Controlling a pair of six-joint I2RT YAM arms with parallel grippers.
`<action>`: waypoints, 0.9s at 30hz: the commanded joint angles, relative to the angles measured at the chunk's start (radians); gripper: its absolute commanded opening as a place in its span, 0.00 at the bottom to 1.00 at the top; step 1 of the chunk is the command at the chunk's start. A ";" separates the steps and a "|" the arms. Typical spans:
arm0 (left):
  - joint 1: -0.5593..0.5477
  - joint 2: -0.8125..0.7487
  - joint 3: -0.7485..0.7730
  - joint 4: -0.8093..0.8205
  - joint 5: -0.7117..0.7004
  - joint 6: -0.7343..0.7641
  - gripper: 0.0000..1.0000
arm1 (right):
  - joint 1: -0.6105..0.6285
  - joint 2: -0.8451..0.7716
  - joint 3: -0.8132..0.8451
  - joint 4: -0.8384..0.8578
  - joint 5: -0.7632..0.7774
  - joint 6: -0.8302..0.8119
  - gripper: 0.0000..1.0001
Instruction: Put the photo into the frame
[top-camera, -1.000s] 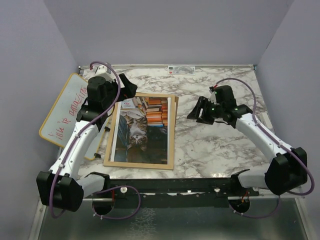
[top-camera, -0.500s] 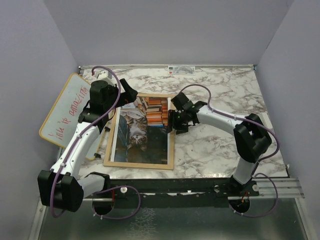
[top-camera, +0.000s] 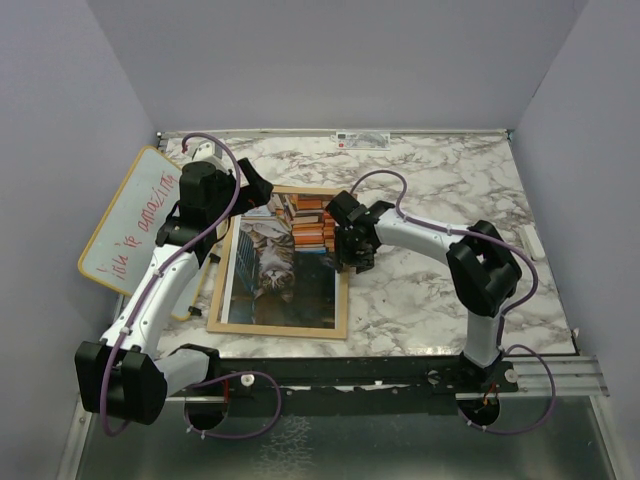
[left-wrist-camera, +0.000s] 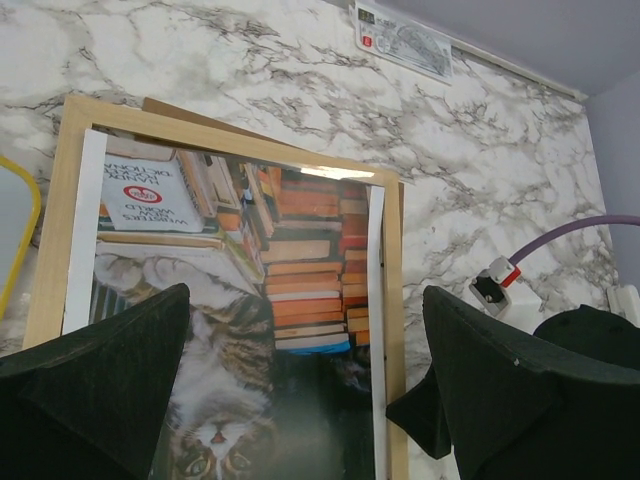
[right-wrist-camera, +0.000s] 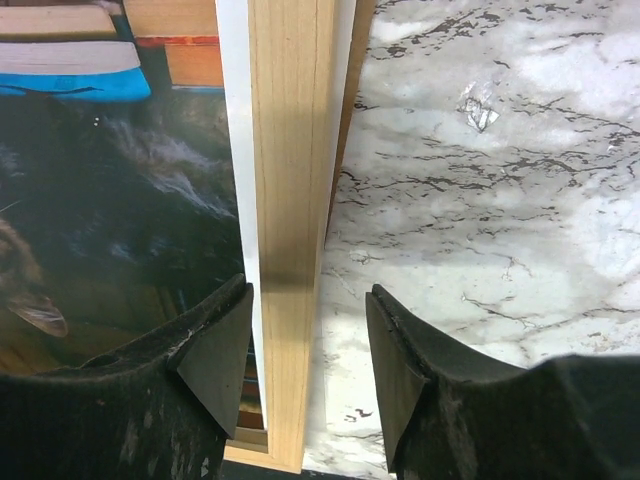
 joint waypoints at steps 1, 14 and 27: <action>-0.004 -0.004 -0.015 -0.005 -0.028 -0.011 0.99 | 0.008 0.042 0.007 0.003 0.007 0.013 0.52; -0.006 -0.004 -0.015 -0.007 -0.013 -0.020 0.99 | 0.008 0.032 0.037 0.020 0.007 0.047 0.14; -0.007 0.011 0.001 0.001 0.026 -0.048 0.99 | 0.008 -0.111 0.093 -0.041 0.081 0.075 0.01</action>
